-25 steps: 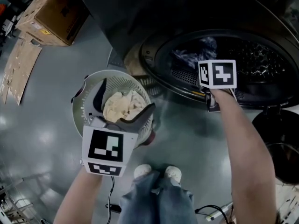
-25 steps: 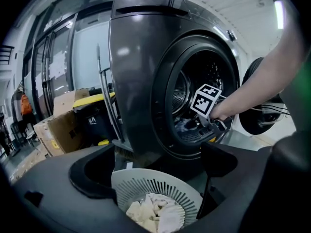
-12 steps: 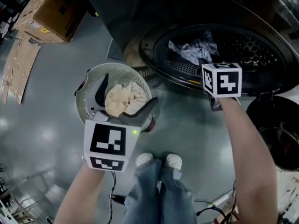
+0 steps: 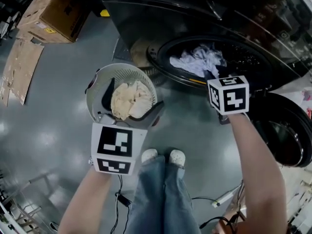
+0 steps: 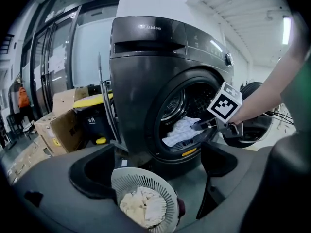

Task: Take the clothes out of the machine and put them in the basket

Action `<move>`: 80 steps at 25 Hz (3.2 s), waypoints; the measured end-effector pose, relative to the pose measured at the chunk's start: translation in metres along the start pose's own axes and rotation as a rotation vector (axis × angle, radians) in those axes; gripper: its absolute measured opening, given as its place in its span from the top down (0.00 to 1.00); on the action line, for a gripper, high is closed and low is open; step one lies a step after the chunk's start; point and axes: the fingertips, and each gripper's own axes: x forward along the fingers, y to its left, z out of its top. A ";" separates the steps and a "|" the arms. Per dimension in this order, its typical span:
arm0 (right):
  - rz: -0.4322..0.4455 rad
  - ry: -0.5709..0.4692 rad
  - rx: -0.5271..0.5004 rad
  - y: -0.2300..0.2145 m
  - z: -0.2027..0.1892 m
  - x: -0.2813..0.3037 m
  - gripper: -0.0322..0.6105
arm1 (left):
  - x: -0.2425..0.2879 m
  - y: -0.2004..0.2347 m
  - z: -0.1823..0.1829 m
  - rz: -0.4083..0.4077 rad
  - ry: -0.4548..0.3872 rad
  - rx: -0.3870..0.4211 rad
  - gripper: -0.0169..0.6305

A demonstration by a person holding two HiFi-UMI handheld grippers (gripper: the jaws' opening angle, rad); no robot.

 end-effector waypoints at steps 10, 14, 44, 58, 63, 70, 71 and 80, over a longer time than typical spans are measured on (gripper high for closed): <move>-0.003 -0.020 0.068 0.005 0.018 -0.042 0.79 | -0.019 0.009 0.033 0.024 -0.007 -0.014 0.11; 0.013 -0.030 0.024 0.014 0.023 -0.066 0.79 | -0.030 0.005 0.048 0.034 -0.015 -0.029 0.11; 0.172 -0.070 -0.086 0.086 0.162 -0.304 0.79 | -0.203 0.048 0.180 0.148 -0.075 -0.063 0.12; 0.195 -0.112 -0.030 0.113 0.197 -0.379 0.79 | -0.283 0.069 0.231 0.199 -0.132 -0.046 0.14; 0.186 -0.156 -0.018 0.112 0.220 -0.393 0.79 | -0.298 0.082 0.246 0.232 -0.166 -0.069 0.15; 0.215 -0.269 0.014 0.111 0.262 -0.413 0.79 | -0.318 0.097 0.263 0.282 -0.206 -0.066 0.16; 0.225 -0.289 0.026 0.112 0.269 -0.415 0.79 | -0.321 0.100 0.266 0.290 -0.213 -0.065 0.17; 0.347 -0.353 0.029 0.149 0.322 -0.401 0.80 | -0.362 0.142 0.262 0.411 -0.232 -0.094 0.17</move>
